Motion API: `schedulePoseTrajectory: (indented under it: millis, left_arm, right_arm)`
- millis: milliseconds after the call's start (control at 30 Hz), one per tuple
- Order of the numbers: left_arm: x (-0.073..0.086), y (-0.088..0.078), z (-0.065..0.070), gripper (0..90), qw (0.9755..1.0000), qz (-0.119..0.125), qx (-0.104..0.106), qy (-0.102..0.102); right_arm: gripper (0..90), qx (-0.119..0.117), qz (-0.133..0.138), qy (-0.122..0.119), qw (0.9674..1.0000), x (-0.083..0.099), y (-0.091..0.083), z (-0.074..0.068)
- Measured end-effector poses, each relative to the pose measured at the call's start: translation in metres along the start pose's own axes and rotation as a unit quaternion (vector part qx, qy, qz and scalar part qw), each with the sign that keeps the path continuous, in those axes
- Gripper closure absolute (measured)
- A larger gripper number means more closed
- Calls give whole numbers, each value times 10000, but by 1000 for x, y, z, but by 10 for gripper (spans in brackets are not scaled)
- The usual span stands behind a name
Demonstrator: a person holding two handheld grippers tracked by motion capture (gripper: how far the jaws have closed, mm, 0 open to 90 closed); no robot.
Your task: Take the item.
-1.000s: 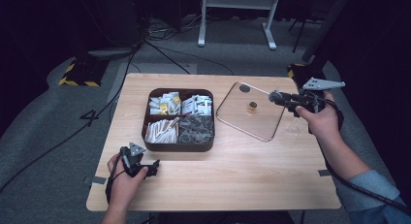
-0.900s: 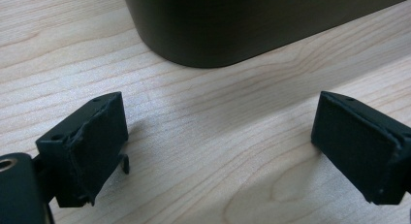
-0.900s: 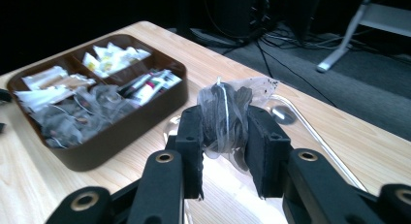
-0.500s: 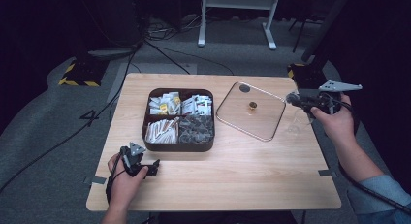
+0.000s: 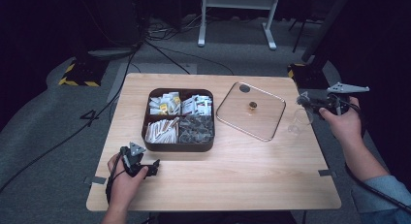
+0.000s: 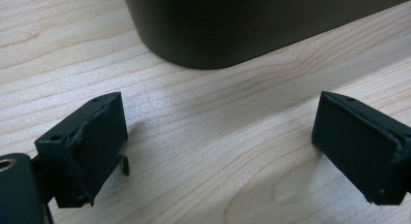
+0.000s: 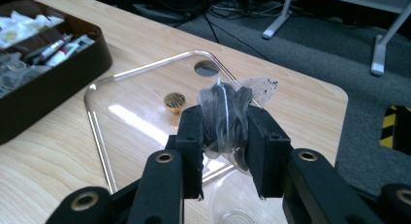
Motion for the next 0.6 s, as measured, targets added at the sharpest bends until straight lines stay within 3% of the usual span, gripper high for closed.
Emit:
schedulePoseTrajectory:
  millis: [300, 600]
  left_arm:
    - [0, 0, 0, 61, 10000, 3, -1, 5]
    - [0, 0, 0, 61, 10000, 4, -4, 3]
  right_arm:
    - [698, 201, -312, 90, 9993, 24, 9, 14]
    - [698, 240, -549, 203, 9980, 42, 14, 21]
Point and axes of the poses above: each handheld gripper's, and its own axes: y roughly forward along the jaws, x roughly out of its underside, z roughly to its right, the point moved 5 cm from there along y, roughly forward along the jaws
